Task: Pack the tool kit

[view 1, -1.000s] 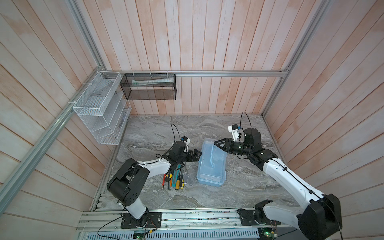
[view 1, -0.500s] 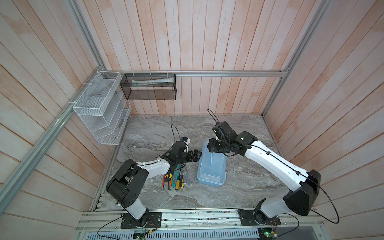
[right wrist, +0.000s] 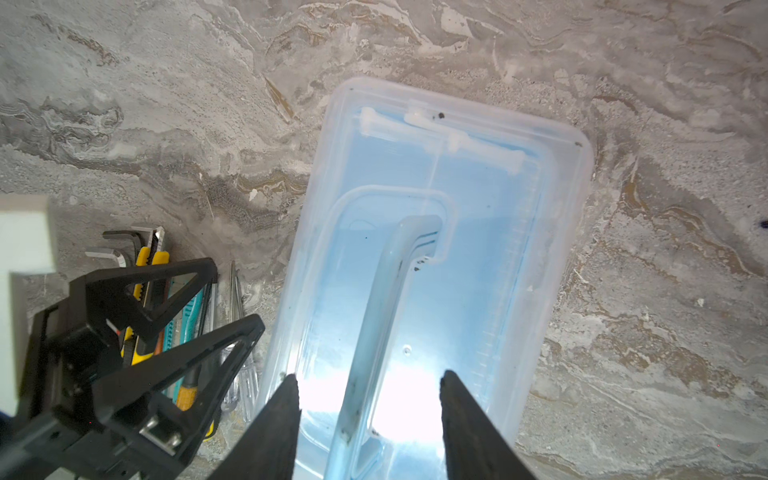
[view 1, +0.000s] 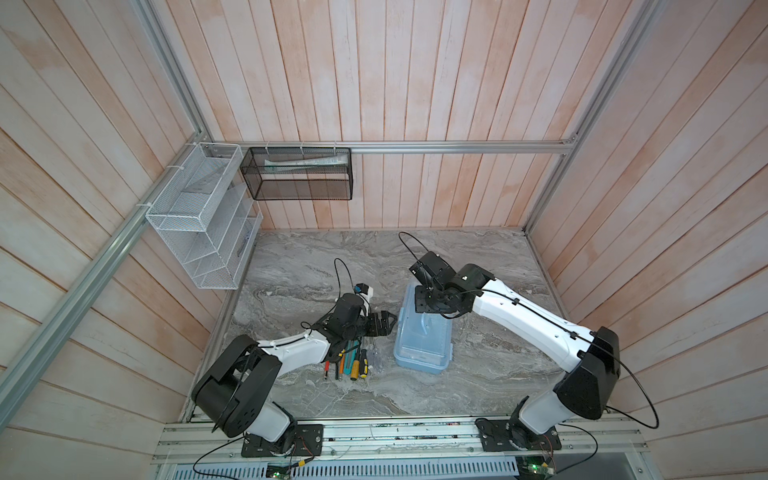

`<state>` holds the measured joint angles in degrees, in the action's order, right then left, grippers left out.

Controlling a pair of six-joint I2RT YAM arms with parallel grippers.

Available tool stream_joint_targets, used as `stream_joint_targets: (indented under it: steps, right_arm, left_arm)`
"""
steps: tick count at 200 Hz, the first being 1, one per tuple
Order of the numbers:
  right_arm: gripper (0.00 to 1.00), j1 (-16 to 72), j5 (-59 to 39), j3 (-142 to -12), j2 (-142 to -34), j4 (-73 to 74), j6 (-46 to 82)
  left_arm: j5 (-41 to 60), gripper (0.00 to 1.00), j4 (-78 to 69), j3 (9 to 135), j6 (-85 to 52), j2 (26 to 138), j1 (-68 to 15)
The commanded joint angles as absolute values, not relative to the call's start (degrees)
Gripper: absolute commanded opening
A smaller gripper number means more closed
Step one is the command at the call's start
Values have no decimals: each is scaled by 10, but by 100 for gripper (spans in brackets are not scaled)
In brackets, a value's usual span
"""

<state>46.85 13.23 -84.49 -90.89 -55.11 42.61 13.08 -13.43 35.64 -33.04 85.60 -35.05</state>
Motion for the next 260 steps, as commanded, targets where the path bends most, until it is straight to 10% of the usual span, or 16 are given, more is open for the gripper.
stream_joint_targets:
  steps: [1, 117, 260]
  right_arm:
    - [52, 473, 150, -844, -920, -566, 442]
    - [25, 472, 171, -825, -903, -612, 453]
    - [38, 442, 103, -656, -765, -411, 513]
  left_arm:
    - [104, 100, -109, 348, -299, 833, -353]
    - [48, 100, -98, 322, -309, 783, -352]
    - [78, 100, -128, 327, -333, 792, -352]
